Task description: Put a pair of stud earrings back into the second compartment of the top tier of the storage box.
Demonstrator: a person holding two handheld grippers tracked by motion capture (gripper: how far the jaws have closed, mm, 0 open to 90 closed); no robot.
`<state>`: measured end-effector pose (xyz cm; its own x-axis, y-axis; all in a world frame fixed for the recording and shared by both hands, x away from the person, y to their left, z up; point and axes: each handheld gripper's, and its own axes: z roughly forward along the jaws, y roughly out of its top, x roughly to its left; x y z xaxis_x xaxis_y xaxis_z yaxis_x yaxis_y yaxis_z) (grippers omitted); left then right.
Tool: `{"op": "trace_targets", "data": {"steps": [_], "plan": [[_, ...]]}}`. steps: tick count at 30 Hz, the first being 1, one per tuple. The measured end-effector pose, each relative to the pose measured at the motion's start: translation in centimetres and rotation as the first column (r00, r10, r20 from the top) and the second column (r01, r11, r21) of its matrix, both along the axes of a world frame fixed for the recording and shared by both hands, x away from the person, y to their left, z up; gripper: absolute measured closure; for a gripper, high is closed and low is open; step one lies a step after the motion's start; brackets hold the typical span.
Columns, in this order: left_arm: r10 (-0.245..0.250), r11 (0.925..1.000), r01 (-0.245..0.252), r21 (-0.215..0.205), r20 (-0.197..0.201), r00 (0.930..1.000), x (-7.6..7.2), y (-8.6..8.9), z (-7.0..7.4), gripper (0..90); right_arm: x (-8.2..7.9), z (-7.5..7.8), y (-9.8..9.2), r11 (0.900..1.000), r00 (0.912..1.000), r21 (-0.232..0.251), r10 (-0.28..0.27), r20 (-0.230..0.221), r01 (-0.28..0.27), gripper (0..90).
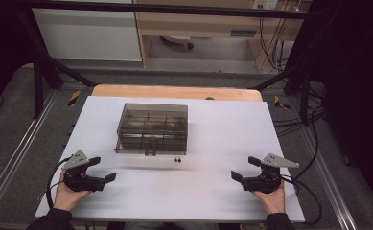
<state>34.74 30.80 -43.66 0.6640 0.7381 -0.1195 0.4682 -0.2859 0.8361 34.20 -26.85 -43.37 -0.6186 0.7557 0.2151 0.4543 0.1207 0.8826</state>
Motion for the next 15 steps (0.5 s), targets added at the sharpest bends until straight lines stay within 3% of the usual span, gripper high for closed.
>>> {"op": "trace_targets", "data": {"steps": [9, 15], "plan": [[-0.008, 0.9999, 0.009, 0.009, -0.002, 1.0000, -0.1, -0.2, -0.1, 4.6, 0.0, -0.1, 0.8, 0.999, 0.9999, -0.030, 0.014, -0.002, -0.014, 0.6], [-0.004, 1.0000, 0.004, 0.004, -0.006, 1.0000, 0.0, -0.1, -0.2, 4.6, 0.1, -0.1, 2.8, 0.998, 0.9995, -0.054, 0.031, -0.004, -0.031, 0.9]]}}
